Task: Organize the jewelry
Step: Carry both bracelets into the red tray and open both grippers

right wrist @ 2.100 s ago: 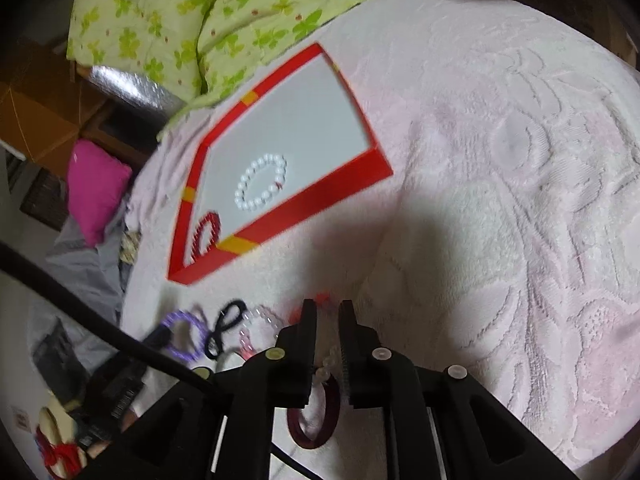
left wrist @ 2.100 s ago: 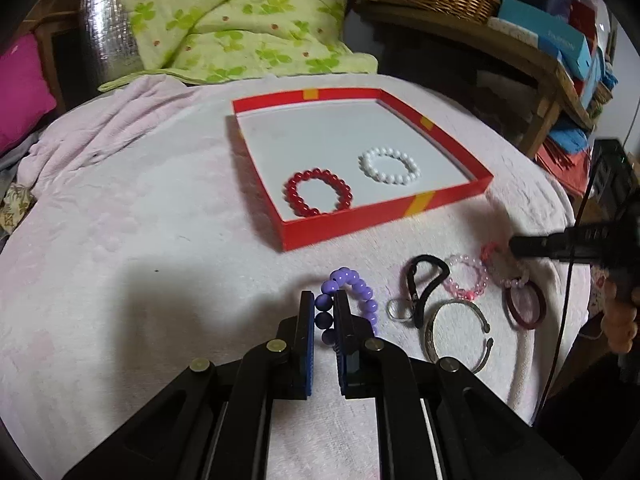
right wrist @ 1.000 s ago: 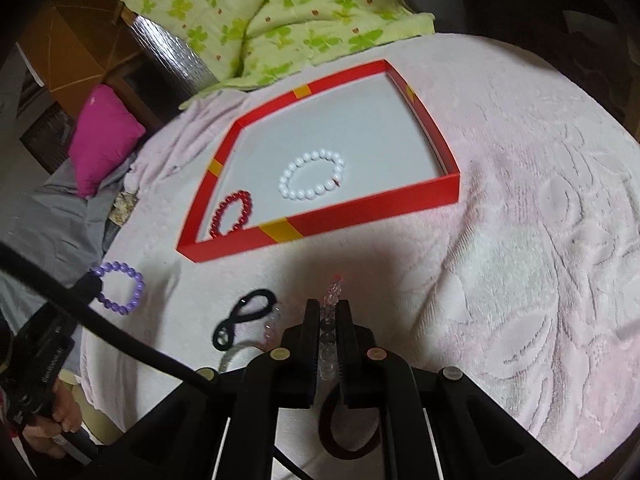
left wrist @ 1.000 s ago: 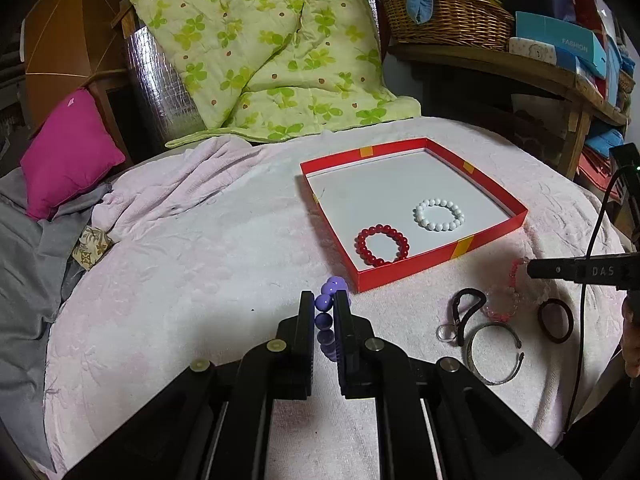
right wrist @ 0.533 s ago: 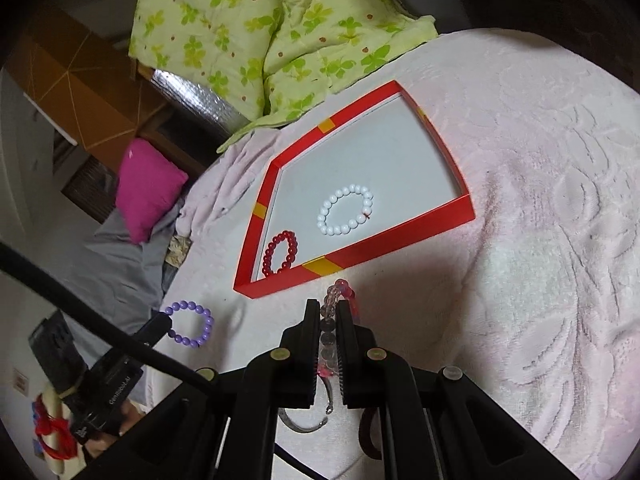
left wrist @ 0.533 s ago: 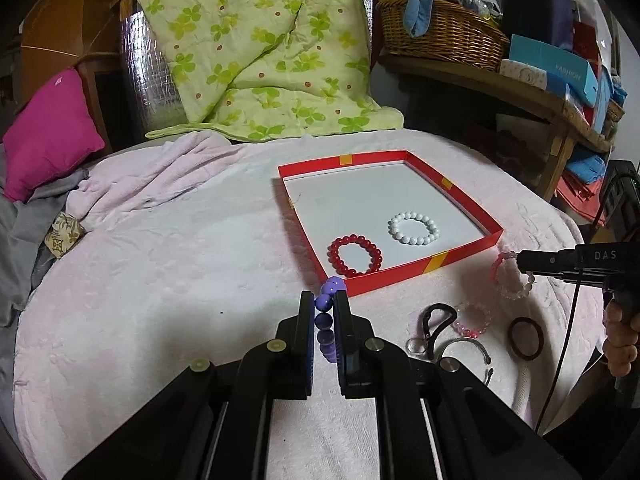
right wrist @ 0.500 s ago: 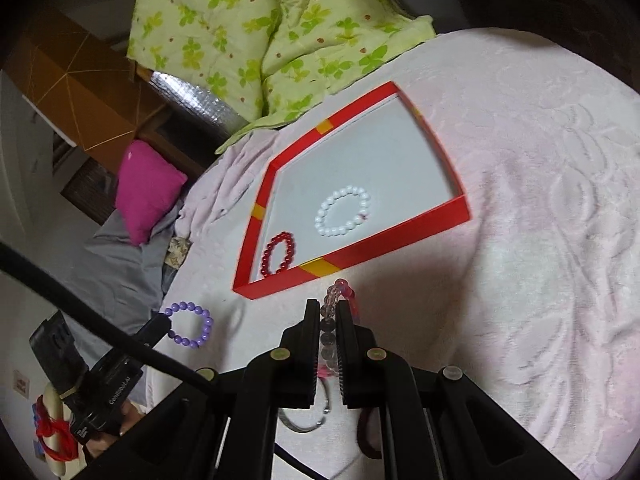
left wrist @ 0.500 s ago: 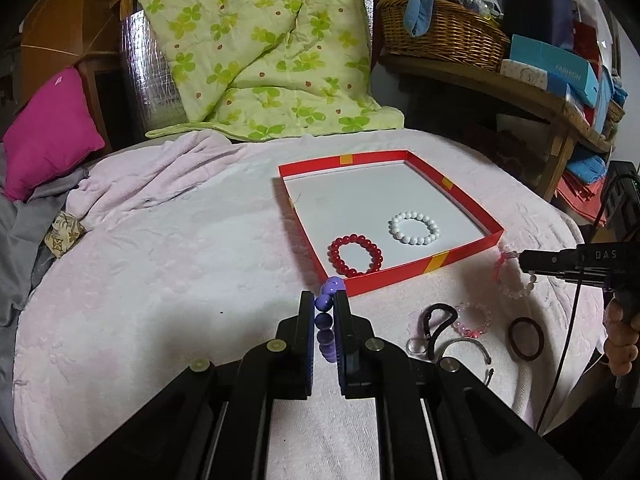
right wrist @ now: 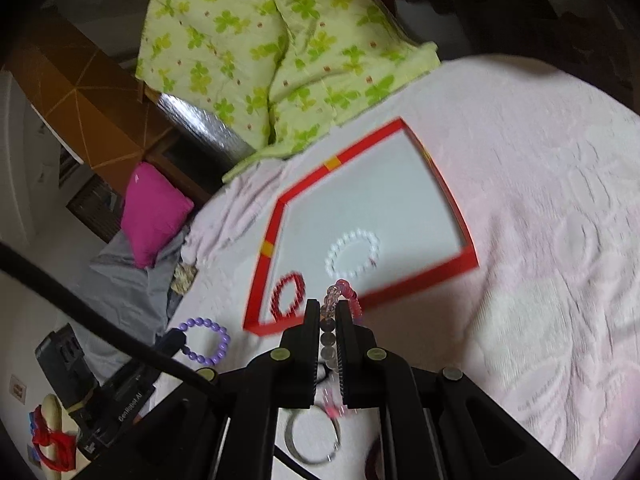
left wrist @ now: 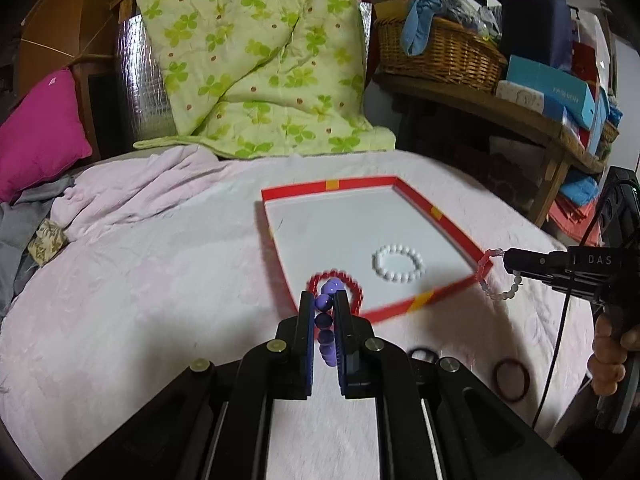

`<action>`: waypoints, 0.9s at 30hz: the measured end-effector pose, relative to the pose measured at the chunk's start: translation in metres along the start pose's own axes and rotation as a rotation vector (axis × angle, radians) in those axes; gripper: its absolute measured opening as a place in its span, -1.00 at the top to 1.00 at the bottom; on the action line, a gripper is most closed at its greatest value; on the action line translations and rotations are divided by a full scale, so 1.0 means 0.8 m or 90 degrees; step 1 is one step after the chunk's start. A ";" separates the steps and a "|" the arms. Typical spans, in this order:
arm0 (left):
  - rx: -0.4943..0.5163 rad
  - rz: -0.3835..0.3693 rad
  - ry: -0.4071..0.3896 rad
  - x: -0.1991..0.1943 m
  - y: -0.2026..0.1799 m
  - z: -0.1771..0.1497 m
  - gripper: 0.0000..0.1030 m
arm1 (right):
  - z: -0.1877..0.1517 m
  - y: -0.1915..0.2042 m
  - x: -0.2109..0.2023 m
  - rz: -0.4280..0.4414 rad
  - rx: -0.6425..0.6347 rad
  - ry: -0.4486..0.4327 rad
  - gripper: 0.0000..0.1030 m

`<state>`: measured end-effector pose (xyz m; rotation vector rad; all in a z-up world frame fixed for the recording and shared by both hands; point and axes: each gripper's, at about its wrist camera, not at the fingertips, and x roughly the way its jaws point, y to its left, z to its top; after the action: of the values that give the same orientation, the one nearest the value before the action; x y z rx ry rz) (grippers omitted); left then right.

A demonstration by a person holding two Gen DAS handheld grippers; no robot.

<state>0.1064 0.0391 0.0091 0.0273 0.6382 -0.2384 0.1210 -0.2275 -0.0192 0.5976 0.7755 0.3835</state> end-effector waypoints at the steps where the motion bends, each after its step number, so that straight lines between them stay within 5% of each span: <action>1: -0.001 0.000 -0.004 0.005 -0.001 0.004 0.82 | 0.005 0.000 0.001 0.003 0.001 -0.011 0.83; 9: -0.015 -0.013 -0.018 0.067 -0.013 0.035 0.81 | 0.038 -0.005 0.022 -0.003 0.016 -0.040 0.83; 27: -0.006 -0.042 0.080 0.183 -0.028 0.062 0.81 | 0.112 -0.030 0.155 -0.023 0.050 0.011 0.83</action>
<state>0.2438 -0.0183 -0.0368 0.0124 0.7656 -0.2994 0.2718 -0.2126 -0.0499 0.6531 0.8197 0.3275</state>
